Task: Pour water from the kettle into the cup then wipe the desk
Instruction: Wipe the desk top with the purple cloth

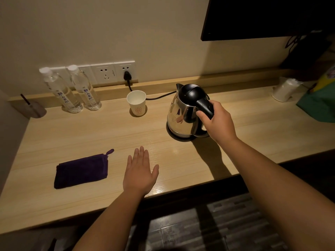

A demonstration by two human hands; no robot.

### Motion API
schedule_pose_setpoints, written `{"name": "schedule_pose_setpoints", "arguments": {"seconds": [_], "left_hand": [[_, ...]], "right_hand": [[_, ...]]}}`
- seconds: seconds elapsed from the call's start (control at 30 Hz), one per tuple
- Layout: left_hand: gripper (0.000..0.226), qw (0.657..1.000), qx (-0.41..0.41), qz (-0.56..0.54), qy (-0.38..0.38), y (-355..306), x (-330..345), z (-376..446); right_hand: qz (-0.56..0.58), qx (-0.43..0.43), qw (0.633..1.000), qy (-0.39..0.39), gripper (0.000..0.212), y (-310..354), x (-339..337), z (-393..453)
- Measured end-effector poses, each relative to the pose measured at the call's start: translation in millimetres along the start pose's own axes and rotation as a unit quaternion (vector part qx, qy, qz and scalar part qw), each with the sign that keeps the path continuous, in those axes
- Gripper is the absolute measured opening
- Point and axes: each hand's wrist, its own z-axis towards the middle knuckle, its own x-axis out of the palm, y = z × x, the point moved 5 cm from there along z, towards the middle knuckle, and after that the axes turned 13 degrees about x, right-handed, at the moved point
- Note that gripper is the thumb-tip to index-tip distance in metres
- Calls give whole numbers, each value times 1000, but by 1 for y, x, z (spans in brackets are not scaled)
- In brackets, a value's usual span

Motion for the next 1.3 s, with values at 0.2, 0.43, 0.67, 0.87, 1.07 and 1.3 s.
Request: {"name": "schedule_pose_setpoints", "arguments": {"seconds": [0.2,0.43,0.67,0.87,1.07,1.3], "left_hand": [[75,1000,1,-3,10,0,-1,0],[75,999,-9,-21,23,-1,-12,0],[78,998,-60,-20,-22,2,-43,-24],[77,993,-118,9,-28,22,-63,-74],[75,981,-184,20,-55,51,-76,-129],[74,967,-236,28,-86,102,-91,-175]], "right_hand": [[-70,-22,997,-23,67,-1,-3,0],[-257,-205,942,-60,71,29,1,-30],[-300,-250,918,71,75,27,59,-83],[-340,-249,895,149,74,15,111,-121],[-344,-292,874,183,76,44,144,-152],[-319,-332,865,199,74,95,188,-182]]}}
